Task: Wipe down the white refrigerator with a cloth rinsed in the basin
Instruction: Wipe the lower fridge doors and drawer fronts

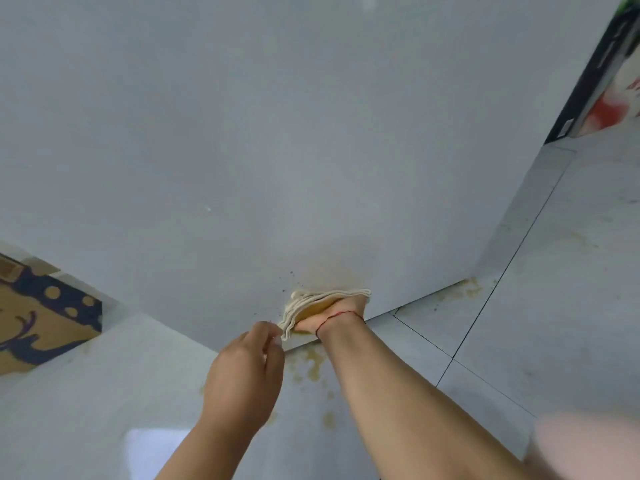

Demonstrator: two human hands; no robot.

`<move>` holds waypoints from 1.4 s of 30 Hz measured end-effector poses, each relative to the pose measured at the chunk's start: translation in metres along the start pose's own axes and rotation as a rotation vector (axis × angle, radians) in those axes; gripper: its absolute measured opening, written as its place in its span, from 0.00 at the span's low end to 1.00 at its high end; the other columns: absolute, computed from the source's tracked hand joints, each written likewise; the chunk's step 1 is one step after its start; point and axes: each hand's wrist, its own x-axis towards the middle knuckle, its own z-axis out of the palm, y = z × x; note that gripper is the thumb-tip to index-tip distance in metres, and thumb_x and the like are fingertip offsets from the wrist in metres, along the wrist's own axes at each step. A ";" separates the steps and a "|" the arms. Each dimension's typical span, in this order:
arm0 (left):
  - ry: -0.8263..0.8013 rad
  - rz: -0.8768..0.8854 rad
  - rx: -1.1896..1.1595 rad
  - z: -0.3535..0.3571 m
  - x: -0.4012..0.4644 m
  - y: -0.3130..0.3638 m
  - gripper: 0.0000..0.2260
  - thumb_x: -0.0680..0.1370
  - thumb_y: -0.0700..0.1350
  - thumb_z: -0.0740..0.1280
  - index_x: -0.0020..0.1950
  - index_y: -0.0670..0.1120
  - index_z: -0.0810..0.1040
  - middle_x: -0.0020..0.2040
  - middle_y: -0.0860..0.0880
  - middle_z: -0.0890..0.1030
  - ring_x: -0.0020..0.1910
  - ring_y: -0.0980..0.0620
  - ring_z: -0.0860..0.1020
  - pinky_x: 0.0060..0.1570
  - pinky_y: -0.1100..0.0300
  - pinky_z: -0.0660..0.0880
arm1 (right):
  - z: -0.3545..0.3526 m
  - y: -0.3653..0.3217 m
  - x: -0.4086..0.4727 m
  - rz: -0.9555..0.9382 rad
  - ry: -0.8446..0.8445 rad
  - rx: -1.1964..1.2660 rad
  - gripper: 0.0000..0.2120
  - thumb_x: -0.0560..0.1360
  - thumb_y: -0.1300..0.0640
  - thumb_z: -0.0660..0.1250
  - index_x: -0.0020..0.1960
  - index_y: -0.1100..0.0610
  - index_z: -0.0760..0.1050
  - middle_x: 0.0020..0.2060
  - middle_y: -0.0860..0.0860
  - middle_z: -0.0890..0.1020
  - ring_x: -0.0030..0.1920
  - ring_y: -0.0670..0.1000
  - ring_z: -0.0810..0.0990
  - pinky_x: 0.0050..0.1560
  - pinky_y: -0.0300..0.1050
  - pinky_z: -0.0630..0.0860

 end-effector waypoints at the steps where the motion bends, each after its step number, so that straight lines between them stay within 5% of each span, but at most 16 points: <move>1: -0.015 -0.030 -0.045 -0.001 0.001 0.004 0.05 0.80 0.44 0.62 0.49 0.52 0.77 0.35 0.53 0.79 0.36 0.51 0.76 0.33 0.59 0.68 | 0.005 -0.002 -0.008 0.000 -0.012 -0.020 0.38 0.69 0.27 0.43 0.57 0.55 0.72 0.57 0.60 0.73 0.51 0.58 0.73 0.67 0.64 0.54; 5: -0.107 -0.222 -0.353 0.002 0.012 0.029 0.10 0.81 0.49 0.59 0.46 0.49 0.78 0.40 0.50 0.82 0.41 0.50 0.79 0.42 0.53 0.76 | 0.025 -0.010 -0.046 -0.003 -0.152 -0.104 0.44 0.72 0.29 0.43 0.75 0.58 0.59 0.73 0.63 0.63 0.70 0.63 0.64 0.66 0.66 0.56; 7: -0.137 -0.395 -0.617 0.005 0.016 0.041 0.16 0.82 0.52 0.57 0.49 0.44 0.79 0.43 0.46 0.83 0.42 0.46 0.81 0.50 0.49 0.78 | 0.038 -0.012 -0.072 -0.042 -0.213 -0.121 0.45 0.72 0.28 0.43 0.74 0.60 0.60 0.72 0.66 0.63 0.68 0.66 0.66 0.60 0.65 0.60; 10: -0.217 -0.582 -0.935 0.000 0.016 0.052 0.25 0.83 0.58 0.52 0.52 0.39 0.79 0.44 0.42 0.84 0.42 0.43 0.82 0.48 0.49 0.79 | 0.057 -0.014 -0.106 -0.120 -0.270 -0.131 0.42 0.71 0.27 0.49 0.68 0.58 0.71 0.65 0.66 0.72 0.59 0.68 0.74 0.59 0.65 0.67; 13: -0.269 -0.597 -1.092 -0.008 0.017 0.056 0.29 0.83 0.61 0.49 0.56 0.39 0.79 0.48 0.39 0.84 0.47 0.43 0.84 0.50 0.48 0.80 | 0.073 -0.016 -0.136 -0.351 -0.179 -0.172 0.26 0.75 0.33 0.58 0.57 0.53 0.77 0.56 0.58 0.80 0.54 0.61 0.79 0.61 0.63 0.71; 17: -0.306 -0.599 -1.353 -0.023 0.023 0.061 0.33 0.81 0.64 0.48 0.64 0.38 0.75 0.55 0.37 0.82 0.54 0.40 0.82 0.52 0.47 0.79 | 0.085 -0.008 -0.171 -0.612 -0.114 -0.348 0.11 0.80 0.45 0.60 0.48 0.52 0.72 0.42 0.49 0.76 0.39 0.49 0.76 0.56 0.54 0.75; 22: -0.450 -0.638 -1.691 -0.034 0.025 0.063 0.39 0.78 0.69 0.49 0.69 0.37 0.71 0.59 0.34 0.80 0.59 0.36 0.79 0.58 0.42 0.75 | 0.059 0.002 -0.178 -0.593 -0.316 -0.218 0.23 0.79 0.38 0.54 0.64 0.51 0.75 0.57 0.51 0.79 0.57 0.52 0.78 0.56 0.56 0.75; 25: -0.570 -0.617 -1.857 -0.035 0.024 0.067 0.40 0.75 0.72 0.51 0.69 0.39 0.72 0.62 0.34 0.79 0.62 0.35 0.77 0.66 0.39 0.68 | 0.041 -0.005 -0.178 -0.517 -0.404 -0.172 0.28 0.77 0.33 0.51 0.58 0.50 0.79 0.56 0.53 0.81 0.58 0.57 0.78 0.61 0.60 0.72; 27: -0.606 -0.579 -1.919 -0.037 0.023 0.069 0.39 0.75 0.71 0.53 0.66 0.39 0.75 0.61 0.35 0.80 0.58 0.36 0.80 0.61 0.41 0.74 | 0.032 -0.011 -0.182 -0.464 -0.440 -0.209 0.27 0.76 0.33 0.53 0.48 0.49 0.83 0.48 0.53 0.84 0.53 0.57 0.81 0.61 0.58 0.72; 29: -0.664 -0.537 -1.942 -0.041 0.022 0.070 0.36 0.74 0.67 0.57 0.62 0.37 0.79 0.57 0.35 0.82 0.49 0.37 0.83 0.50 0.43 0.80 | 0.023 -0.018 -0.184 -0.413 -0.420 -0.290 0.26 0.76 0.33 0.54 0.45 0.50 0.83 0.48 0.54 0.85 0.53 0.59 0.81 0.62 0.59 0.71; 31: -0.689 -0.473 -1.907 -0.045 0.020 0.070 0.30 0.74 0.61 0.61 0.60 0.36 0.80 0.57 0.34 0.81 0.49 0.37 0.83 0.50 0.42 0.78 | 0.017 -0.027 -0.185 -0.395 -0.344 -0.379 0.28 0.76 0.33 0.54 0.47 0.52 0.84 0.50 0.57 0.85 0.57 0.61 0.79 0.63 0.62 0.70; 34: -0.603 -0.425 -1.761 -0.044 0.018 0.068 0.19 0.74 0.48 0.65 0.57 0.35 0.80 0.54 0.36 0.83 0.48 0.40 0.84 0.44 0.46 0.82 | 0.015 -0.042 -0.184 -0.453 -0.187 -0.535 0.35 0.78 0.33 0.49 0.41 0.56 0.85 0.39 0.59 0.85 0.47 0.60 0.81 0.49 0.54 0.75; 38: -0.396 -0.386 -1.530 -0.036 0.013 0.073 0.07 0.77 0.37 0.65 0.52 0.36 0.78 0.41 0.40 0.84 0.34 0.49 0.83 0.32 0.59 0.80 | 0.000 -0.057 -0.162 -0.444 0.104 -0.626 0.31 0.80 0.36 0.48 0.52 0.60 0.77 0.35 0.57 0.83 0.39 0.56 0.78 0.36 0.44 0.72; 42: -0.195 -0.221 -1.147 -0.024 0.016 0.084 0.04 0.79 0.37 0.66 0.47 0.44 0.79 0.36 0.48 0.83 0.33 0.54 0.80 0.34 0.63 0.76 | -0.037 -0.044 -0.122 -0.486 0.311 -0.638 0.31 0.80 0.38 0.50 0.66 0.63 0.71 0.49 0.57 0.75 0.40 0.54 0.73 0.42 0.43 0.69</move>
